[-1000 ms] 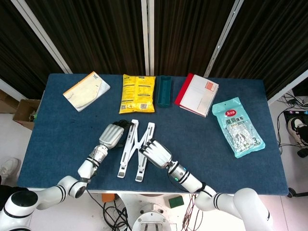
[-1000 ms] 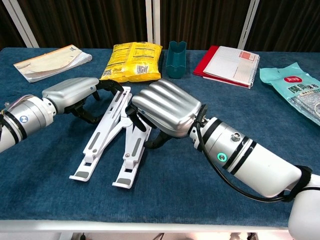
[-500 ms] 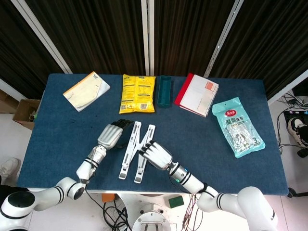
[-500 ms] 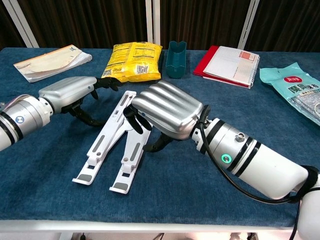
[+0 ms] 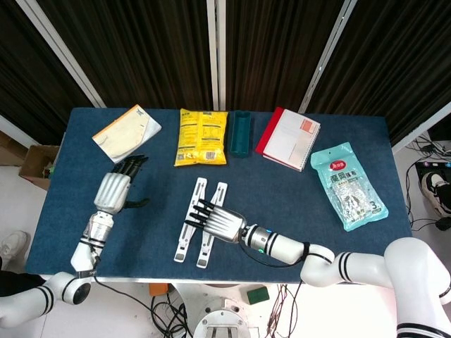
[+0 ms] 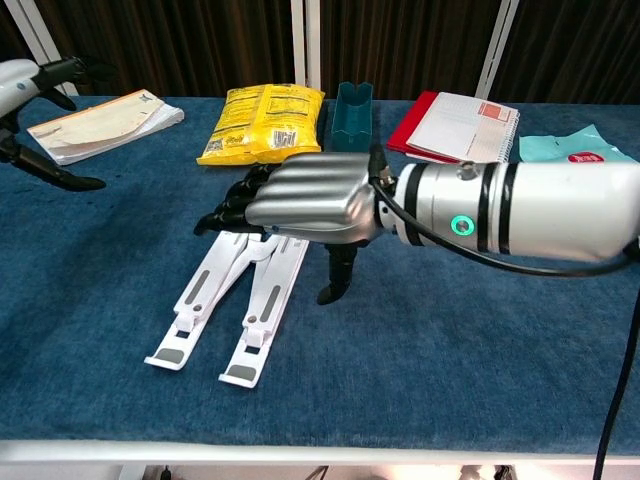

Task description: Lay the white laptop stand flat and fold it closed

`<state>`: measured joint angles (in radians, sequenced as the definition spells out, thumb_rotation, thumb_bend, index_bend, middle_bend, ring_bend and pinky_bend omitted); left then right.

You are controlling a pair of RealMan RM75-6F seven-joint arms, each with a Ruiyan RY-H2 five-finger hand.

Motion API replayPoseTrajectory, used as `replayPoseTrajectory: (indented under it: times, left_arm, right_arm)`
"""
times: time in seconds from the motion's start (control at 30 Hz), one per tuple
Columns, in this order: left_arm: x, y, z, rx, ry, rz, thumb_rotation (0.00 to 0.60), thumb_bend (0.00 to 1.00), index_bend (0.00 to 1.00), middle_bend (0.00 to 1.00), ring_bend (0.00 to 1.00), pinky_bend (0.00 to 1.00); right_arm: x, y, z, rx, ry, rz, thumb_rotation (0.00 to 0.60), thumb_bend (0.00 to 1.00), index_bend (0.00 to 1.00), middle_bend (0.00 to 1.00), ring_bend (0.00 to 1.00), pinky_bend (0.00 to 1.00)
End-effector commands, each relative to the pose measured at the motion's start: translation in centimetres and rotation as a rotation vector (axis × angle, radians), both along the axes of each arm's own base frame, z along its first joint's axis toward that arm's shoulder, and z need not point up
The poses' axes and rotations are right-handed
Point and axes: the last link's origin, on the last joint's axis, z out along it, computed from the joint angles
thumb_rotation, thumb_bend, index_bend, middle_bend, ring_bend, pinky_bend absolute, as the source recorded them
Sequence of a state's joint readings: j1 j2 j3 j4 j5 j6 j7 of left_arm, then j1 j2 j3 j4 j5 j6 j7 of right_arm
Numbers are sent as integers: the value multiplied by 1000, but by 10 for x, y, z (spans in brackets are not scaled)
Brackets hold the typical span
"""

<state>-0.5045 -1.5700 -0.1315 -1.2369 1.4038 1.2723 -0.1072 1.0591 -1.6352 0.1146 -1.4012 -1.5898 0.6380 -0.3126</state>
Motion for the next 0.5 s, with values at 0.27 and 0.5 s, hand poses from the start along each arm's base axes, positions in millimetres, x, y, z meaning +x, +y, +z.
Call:
replayPoseTrajectory:
  times: [0.27,0.5]
  left_arm:
    - [-22,-11,19,27,-26,71,600,0,102,77,77,209]
    - [-29,-12,23,31,-50,87,600,0,102,76,77,204]
  right_arm:
    - [41,-17,-25,23,136,86,600,0,0,95,3,72]
    - [45,-20,-36,29,161,99,600,0,0,103,3,72]
